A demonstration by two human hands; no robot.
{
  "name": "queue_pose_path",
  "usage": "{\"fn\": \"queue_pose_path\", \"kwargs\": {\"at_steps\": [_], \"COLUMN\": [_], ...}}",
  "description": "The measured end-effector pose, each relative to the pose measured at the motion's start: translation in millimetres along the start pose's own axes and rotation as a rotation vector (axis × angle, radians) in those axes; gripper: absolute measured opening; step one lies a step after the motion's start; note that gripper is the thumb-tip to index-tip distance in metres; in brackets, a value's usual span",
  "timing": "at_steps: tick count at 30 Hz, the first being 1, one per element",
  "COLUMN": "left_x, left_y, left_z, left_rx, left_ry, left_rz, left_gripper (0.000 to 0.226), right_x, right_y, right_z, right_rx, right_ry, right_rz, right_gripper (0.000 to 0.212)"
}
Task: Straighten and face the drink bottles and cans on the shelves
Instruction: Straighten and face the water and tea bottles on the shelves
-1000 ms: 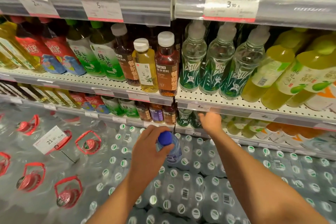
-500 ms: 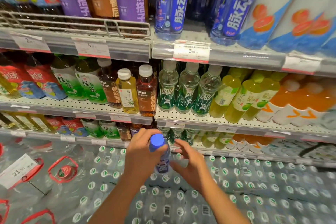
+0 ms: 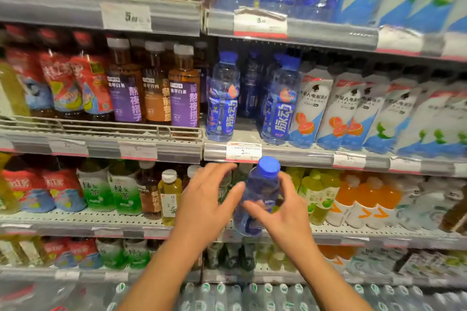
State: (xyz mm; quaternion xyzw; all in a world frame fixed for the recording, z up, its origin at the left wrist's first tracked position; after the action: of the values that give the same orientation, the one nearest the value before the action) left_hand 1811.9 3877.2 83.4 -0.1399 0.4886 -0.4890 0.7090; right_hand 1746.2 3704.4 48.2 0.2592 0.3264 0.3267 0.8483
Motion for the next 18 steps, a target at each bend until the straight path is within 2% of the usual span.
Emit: {"fn": "queue_pose_path", "kwargs": {"at_steps": [3, 6, 9, 12, 18], "left_x": [-18.7, -22.7, -20.2, -9.9, -7.3], "left_y": [21.2, 53.9, 76.7, 92.7, 103.6], "left_z": [25.7, 46.7, 59.7, 62.6, 61.8], "left_rx": [-0.015, -0.1, -0.132, -0.12, -0.091], "left_ry": [-0.088, -0.105, -0.086, -0.048, -0.055], "left_rz": [0.229, 0.436, 0.508, 0.584, 0.614], "left_gripper": [0.056, 0.066, 0.076, 0.079, 0.077], "right_x": [-24.2, -38.2, -45.5, -48.0, -34.0], "right_y": [28.1, 46.7, 59.6, 66.7, 66.0], "right_z": [48.4, 89.5, 123.6, 147.3, 178.1], "right_rx": [-0.061, -0.092, -0.112, -0.12, -0.143], "right_ry": [-0.109, -0.196, -0.278, -0.34, -0.313], "right_rz": [0.028, 0.036, 0.012, -0.049, -0.202], "right_gripper": [0.071, 0.076, 0.07, 0.072, 0.074]}}
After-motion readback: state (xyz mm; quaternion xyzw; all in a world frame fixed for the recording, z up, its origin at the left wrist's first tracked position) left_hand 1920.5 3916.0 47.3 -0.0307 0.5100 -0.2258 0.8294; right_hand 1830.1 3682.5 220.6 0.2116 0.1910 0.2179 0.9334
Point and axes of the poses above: each hand's wrist, its own z-axis towards the middle knuckle, its own x-axis out of the palm, y = z × x, the point moved 10 cm from there along z, towards the middle knuckle, and after that the axes turned 13 degrees about -x, right-handed, at the moved point
